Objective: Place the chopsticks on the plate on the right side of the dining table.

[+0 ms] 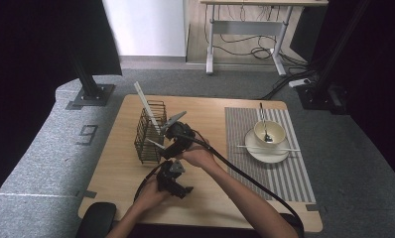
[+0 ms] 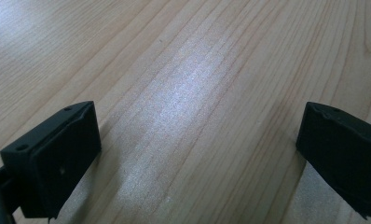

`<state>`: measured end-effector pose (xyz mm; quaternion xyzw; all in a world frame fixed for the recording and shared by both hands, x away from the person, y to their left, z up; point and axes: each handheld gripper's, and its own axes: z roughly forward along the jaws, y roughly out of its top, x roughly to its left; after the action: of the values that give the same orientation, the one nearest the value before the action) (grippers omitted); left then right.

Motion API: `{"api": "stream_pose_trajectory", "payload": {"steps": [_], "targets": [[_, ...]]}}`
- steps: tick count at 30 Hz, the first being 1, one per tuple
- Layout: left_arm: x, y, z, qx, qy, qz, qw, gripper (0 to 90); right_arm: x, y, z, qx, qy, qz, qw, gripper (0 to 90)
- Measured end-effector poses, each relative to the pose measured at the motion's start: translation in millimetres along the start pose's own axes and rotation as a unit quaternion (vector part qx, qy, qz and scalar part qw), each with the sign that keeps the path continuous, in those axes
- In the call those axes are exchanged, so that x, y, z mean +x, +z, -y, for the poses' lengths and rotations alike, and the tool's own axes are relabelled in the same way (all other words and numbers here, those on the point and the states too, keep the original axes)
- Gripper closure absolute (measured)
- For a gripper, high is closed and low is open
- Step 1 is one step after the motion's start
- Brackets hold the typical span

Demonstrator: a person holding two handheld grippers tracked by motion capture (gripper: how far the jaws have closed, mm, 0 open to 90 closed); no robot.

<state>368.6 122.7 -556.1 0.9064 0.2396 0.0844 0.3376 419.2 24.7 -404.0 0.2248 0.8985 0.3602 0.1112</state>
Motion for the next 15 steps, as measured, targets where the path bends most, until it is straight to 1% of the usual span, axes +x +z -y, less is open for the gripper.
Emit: {"api": "stream_pose_trajectory", "payload": {"steps": [2,3,4,6,9,15], "targets": [[-0.3,0.1,0.0,-0.001,-0.002,0.000,1.0000,0.0,-3.4,-0.4,-0.2,-0.008,0.008,0.005,0.9999,16.1],[0.1,-0.1,0.0,0.000,0.001,0.000,1.0000,0.0,-5.3,-1.1,-0.5,-0.012,0.010,0.008,0.9998,17.6],[-0.5,0.4,0.2,-0.003,-0.003,0.000,1.0000,0.0,-7.0,-2.2,-0.8,-0.016,0.012,0.013,0.9997,19.4],[-0.3,0.1,0.0,-0.001,-0.002,0.000,1.0000,0.0,-10.5,-4.7,-1.3,-0.024,0.020,0.020,0.9993,23.4],[-0.5,0.3,0.0,-0.002,-0.003,0.000,1.0000,0.0,-16.0,-6.8,-1.9,-0.031,0.027,0.030,0.9987,28.1],[-0.4,0.3,-0.1,-0.002,-0.002,0.001,1.0000,0.0,-21.8,-3.4,-1.0,-0.033,0.025,0.049,0.9979,39.2]]}}
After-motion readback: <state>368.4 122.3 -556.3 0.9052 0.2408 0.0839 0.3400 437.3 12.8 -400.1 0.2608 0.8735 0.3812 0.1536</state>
